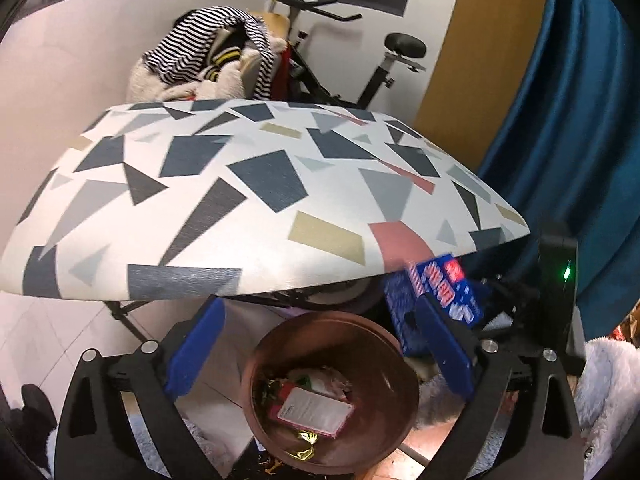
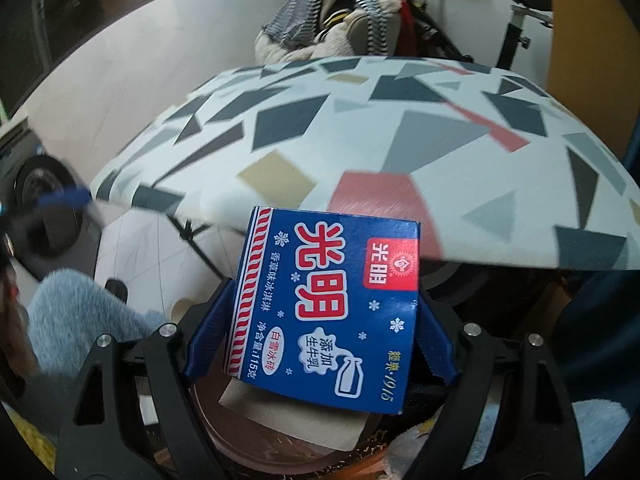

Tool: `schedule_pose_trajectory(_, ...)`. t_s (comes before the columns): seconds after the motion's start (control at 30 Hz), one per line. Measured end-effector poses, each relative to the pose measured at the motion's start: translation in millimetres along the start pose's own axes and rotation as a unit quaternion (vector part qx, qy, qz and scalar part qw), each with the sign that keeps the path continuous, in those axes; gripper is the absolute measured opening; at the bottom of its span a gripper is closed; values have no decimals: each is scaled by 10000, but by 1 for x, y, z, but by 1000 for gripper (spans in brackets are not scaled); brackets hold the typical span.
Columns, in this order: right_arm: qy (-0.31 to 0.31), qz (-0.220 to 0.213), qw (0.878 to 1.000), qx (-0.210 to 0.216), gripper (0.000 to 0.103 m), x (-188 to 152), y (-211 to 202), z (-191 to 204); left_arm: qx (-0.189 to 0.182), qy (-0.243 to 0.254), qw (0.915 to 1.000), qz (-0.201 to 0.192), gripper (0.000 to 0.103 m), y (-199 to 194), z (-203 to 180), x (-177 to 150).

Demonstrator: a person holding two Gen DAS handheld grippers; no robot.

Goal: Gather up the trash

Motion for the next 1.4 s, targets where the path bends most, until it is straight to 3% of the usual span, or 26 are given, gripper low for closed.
schedule_pose_trajectory(0.27,-335,359,9987,149,83,-15,29,19,205,-267,9994,14,94,-5,10,-12)
schedule_pose_trajectory(0.77,-397,668,9967,242,87,-24,47,26,242,-555,9981,117,94,0,22,-22)
schedule_pose_trajectory(0.9,-360,668,9968,247,97,-23,48,25,296,-578,9978,117,94,0,23,-22)
schedule_pose_trajectory(1.23,-230,571,9981,83,97,-19,42,16,425,-558,9975,95,94,-1,25,-22)
schedule_pose_trajectory(1.4,-121,421,9990,-82,97,-7,28,10,631,-395,9972,-93,96,-9,23,-6)
Point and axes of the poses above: each gripper's, at about its wrist camera, not at the fingertips, and y roughly the way its jaws point, z to its left, x to its top, the point moved 1 cm from there along y, roughly the way its jaws point, and after that the axes turned 1 degree about z, right-handed, at the moved point
